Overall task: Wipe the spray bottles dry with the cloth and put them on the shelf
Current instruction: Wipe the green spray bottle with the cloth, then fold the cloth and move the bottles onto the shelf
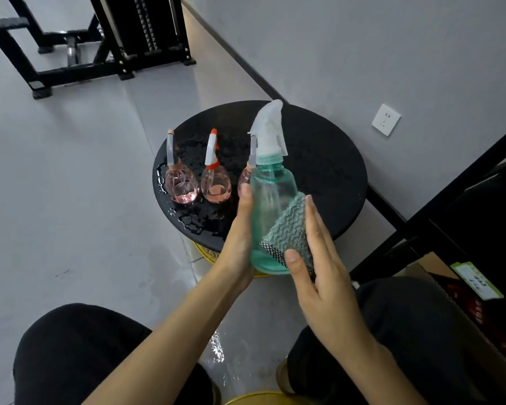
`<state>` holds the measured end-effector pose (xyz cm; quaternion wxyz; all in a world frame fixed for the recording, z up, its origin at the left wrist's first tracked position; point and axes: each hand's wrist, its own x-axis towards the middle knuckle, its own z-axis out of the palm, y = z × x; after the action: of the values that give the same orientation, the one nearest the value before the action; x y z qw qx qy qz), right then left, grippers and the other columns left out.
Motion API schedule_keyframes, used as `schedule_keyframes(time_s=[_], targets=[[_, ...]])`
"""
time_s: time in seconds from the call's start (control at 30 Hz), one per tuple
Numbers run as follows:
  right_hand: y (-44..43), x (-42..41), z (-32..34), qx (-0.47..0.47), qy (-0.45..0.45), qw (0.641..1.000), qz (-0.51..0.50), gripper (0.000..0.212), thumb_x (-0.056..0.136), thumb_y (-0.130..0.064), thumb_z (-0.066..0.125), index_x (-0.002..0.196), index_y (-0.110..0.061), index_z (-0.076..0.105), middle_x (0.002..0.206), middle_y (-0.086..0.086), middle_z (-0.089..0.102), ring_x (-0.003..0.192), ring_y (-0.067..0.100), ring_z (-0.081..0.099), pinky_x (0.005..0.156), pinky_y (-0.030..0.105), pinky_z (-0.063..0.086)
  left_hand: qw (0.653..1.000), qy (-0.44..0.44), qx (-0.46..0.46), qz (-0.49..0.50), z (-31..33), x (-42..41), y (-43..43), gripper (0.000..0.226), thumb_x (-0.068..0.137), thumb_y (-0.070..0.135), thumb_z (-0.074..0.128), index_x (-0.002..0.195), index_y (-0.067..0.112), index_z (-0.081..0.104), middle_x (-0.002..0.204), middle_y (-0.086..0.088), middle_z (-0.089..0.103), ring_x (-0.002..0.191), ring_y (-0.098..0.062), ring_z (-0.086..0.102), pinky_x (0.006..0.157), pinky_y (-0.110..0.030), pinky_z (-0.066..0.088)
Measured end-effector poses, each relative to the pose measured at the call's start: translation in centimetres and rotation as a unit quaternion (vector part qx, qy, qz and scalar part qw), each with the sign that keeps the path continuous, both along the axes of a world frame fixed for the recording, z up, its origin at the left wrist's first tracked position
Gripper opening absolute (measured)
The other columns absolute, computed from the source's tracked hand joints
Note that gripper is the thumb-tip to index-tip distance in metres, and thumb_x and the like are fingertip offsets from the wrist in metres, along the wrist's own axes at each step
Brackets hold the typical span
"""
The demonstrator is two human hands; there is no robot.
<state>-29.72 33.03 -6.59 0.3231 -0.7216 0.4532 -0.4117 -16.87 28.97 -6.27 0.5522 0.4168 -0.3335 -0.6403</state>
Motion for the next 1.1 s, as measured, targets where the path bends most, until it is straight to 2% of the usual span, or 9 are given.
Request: schedule_keyframes(time_s=[0.07, 0.13, 0.23, 0.33, 0.5, 0.6, 0.77, 0.9, 1.1], targets=[[-0.8, -0.9, -0.7, -0.017, -0.007, 0.999, -0.029, 0.060, 0.098, -0.033, 0.041, 0.152, -0.027, 0.016, 0.160, -0.011, 0.019, 0.145, 0.000, 0.019, 0.113, 0.016, 0.026, 0.999, -0.041, -0.008, -0.012, -0.9, -0.6, -1.3, 0.091, 0.057, 0.073, 0.073, 0.123, 0.013, 0.060, 0.118, -0.013, 0.069, 0.109, -0.028, 0.066, 0.095, -0.041, 0.052], [-1.8, -1.8, -1.5, -0.026, -0.009, 0.998, -0.056, 0.058, 0.098, -0.028, 0.046, 0.151, -0.023, 0.022, 0.158, -0.007, 0.026, 0.144, 0.001, 0.025, 0.111, 0.017, 0.031, 0.998, -0.052, -0.010, -0.027, -1.9, -1.1, -2.6, 0.096, 0.052, 0.060, 0.084, 0.126, 0.006, 0.055, 0.114, -0.015, 0.068, 0.102, -0.028, 0.067, 0.089, -0.040, 0.054], [-3.3, -3.2, -2.7, -0.018, -0.009, 0.996, -0.087, 0.057, 0.095, -0.019, 0.049, 0.149, -0.020, 0.029, 0.155, -0.005, 0.033, 0.141, 0.001, 0.030, 0.109, 0.016, 0.033, 0.998, -0.047, -0.014, -0.028, -3.1, -2.2, -4.8, 0.068, 0.062, 0.042, 0.080, 0.116, 0.007, 0.059, 0.101, -0.009, 0.069, 0.091, -0.022, 0.067, 0.079, -0.033, 0.054], [-5.5, -4.2, -4.0, -0.025, 0.002, 0.994, -0.102, 0.054, 0.095, -0.014, 0.048, 0.146, -0.021, 0.033, 0.151, -0.007, 0.036, 0.140, -0.001, 0.032, 0.110, 0.014, 0.031, 0.997, -0.078, -0.013, -0.002, -4.4, -3.2, -7.6, 0.057, 0.068, 0.042, 0.076, 0.112, 0.010, 0.060, 0.099, -0.007, 0.069, 0.089, -0.021, 0.067, 0.082, -0.036, 0.055], [-10.3, -6.3, -5.7, -0.019, 0.007, 0.993, -0.114, 0.048, 0.096, 0.002, 0.049, 0.139, -0.020, 0.047, 0.144, -0.005, 0.048, 0.134, -0.002, 0.041, 0.109, 0.015, 0.033, 0.989, -0.143, -0.010, 0.026, -7.7, -3.8, -13.0, 0.027, 0.087, 0.023, 0.070, 0.110, 0.011, 0.062, 0.104, -0.007, 0.070, 0.097, -0.020, 0.068, 0.088, -0.034, 0.054], [-13.1, -7.2, -6.4, -0.024, 0.011, 0.992, -0.127, 0.047, 0.095, 0.007, 0.050, 0.136, -0.016, 0.053, 0.141, -0.003, 0.052, 0.132, -0.002, 0.043, 0.107, 0.013, 0.033, 0.983, -0.184, -0.011, 0.021, -10.3, -3.6, -15.9, 0.035, 0.086, 0.021, 0.072, 0.116, 0.009, 0.058, 0.107, -0.005, 0.068, 0.098, -0.015, 0.066, 0.089, -0.032, 0.054], [-15.5, -7.9, -7.4, -0.010, -0.005, 0.991, -0.132, 0.047, 0.094, 0.009, 0.050, 0.134, -0.015, 0.054, 0.139, -0.005, 0.053, 0.131, -0.005, 0.044, 0.106, 0.011, 0.034, 0.967, -0.250, -0.014, -0.041, -13.3, -2.7, -19.7, 0.067, 0.075, 0.043, 0.077, 0.127, 0.015, 0.047, 0.124, -0.009, 0.061, 0.116, -0.022, 0.060, 0.101, -0.044, 0.049], [-16.3, -7.6, -8.3, 0.020, -0.020, 0.991, -0.132, 0.048, 0.094, 0.008, 0.050, 0.134, -0.019, 0.054, 0.138, -0.008, 0.053, 0.129, -0.006, 0.044, 0.106, 0.012, 0.035, 0.959, -0.270, -0.032, -0.076, -14.4, -2.3, -21.4, 0.064, 0.082, 0.028, 0.070, 0.135, 0.013, 0.038, 0.130, -0.013, 0.056, 0.119, -0.023, 0.058, 0.102, -0.045, 0.048], [-17.0, -7.2, -8.9, 0.036, -0.023, 0.990, -0.134, 0.047, 0.093, 0.008, 0.050, 0.134, -0.016, 0.055, 0.137, -0.010, 0.054, 0.129, -0.006, 0.045, 0.107, 0.014, 0.035, 0.948, -0.312, -0.023, -0.062, -15.7, -1.6, -22.3, 0.068, 0.081, 0.030, 0.068, 0.138, 0.016, 0.034, 0.132, -0.010, 0.054, 0.124, -0.023, 0.054, 0.107, -0.047, 0.043]])
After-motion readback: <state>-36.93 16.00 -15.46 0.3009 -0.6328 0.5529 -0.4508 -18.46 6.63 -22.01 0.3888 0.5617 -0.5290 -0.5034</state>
